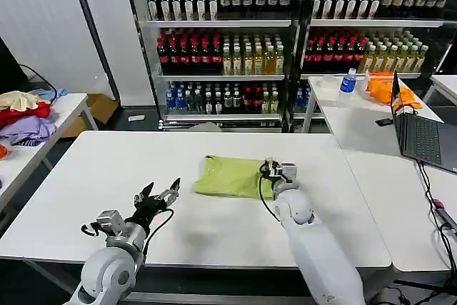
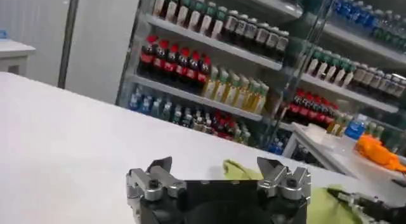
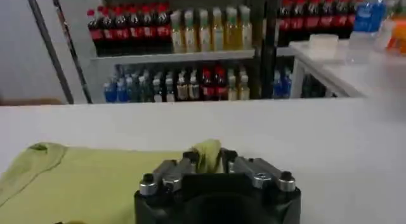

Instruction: Fold and organize the clothes.

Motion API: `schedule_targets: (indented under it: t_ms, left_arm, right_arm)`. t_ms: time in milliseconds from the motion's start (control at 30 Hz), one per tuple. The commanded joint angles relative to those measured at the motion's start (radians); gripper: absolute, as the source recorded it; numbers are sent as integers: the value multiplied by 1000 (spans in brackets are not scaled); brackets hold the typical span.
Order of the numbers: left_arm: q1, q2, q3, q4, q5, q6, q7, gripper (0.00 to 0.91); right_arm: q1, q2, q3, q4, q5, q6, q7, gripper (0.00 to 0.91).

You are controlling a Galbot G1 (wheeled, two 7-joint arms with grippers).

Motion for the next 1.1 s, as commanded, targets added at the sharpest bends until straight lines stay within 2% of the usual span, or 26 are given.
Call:
schedule_targets:
  t_ms: [33,133,200,300,500,600,733,900,1100]
  left_arm:
    - [-3,6,2,-2,30,-3,2,907]
    - [2,10,1,0,49,-17,7,907]
    - [6,15,-1,1,74,-27,13,907]
    - [11,24,-2,-1,96,-36,25,907]
    - [21,27,-21,-22,101,-26,58,907]
    - [23,25,-25,-25,123,-28,66,907]
    - [32,25,-25,-33,185,-36,73,907]
    - [57,23,-23,-52,251,-44,85,907]
    - [81,8,-23,-71,289,-46,100,907]
  right_arm:
    - [-73,-78,11,124,-187,263,-32,907]
    - [-135,-94,38,235,-194,275,-46,907]
    - [-215,-115,60,313,-196,286,-100,907]
    - [-343,-134,99,393,-207,360,-129,907]
    - [-529,-122,196,554,-194,381,-121,907]
    - [-580,-121,227,608,-204,355,-122,907]
    - [-613,-135,242,622,-245,346,-124,907]
    - [-606,-124,242,637,-261,274,-91,907]
    - [-610,-140,238,638,-277,306,-105,907]
